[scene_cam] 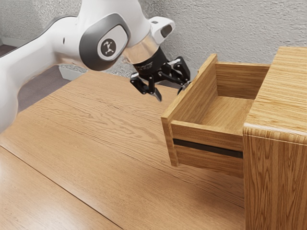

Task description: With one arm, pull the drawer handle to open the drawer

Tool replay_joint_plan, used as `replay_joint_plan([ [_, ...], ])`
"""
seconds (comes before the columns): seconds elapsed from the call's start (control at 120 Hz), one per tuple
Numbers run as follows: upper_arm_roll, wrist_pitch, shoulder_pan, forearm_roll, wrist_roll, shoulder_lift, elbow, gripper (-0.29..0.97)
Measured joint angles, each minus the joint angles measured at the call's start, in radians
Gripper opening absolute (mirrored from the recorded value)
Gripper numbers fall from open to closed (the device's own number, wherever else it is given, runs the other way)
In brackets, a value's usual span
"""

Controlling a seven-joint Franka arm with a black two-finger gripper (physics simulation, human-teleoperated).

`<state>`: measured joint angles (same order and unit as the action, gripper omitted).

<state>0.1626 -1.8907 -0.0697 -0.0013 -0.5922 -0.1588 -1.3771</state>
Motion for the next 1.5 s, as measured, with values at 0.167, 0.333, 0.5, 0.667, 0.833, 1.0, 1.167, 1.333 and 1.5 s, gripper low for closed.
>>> replay_joint_plan([
  [0.167, -0.003, 0.002, -0.003, 0.004, -0.002, 0.008, -0.010, 0.40],
  [0.333, -0.014, 0.002, 0.002, -0.001, -0.003, 0.018, -0.022, 0.39],
  [0.5, -0.009, 0.003, -0.020, 0.007, -0.004, 0.030, -0.037, 0.39],
  [0.667, -0.012, 0.005, -0.042, 0.009, -0.007, 0.057, -0.064, 0.38],
  [0.833, -0.018, 0.004, -0.057, 0.005, -0.007, 0.073, -0.081, 0.38],
  [1.0, -0.020, 0.001, -0.062, -0.005, -0.005, 0.084, -0.093, 0.38],
  [1.167, -0.016, 0.001, -0.066, -0.002, -0.002, 0.088, -0.099, 0.38],
  [1.333, -0.017, 0.000, -0.072, -0.003, 0.000, 0.103, -0.116, 0.38],
  [1.5, -0.025, -0.005, -0.075, -0.001, 0.001, 0.116, -0.133, 0.38],
])
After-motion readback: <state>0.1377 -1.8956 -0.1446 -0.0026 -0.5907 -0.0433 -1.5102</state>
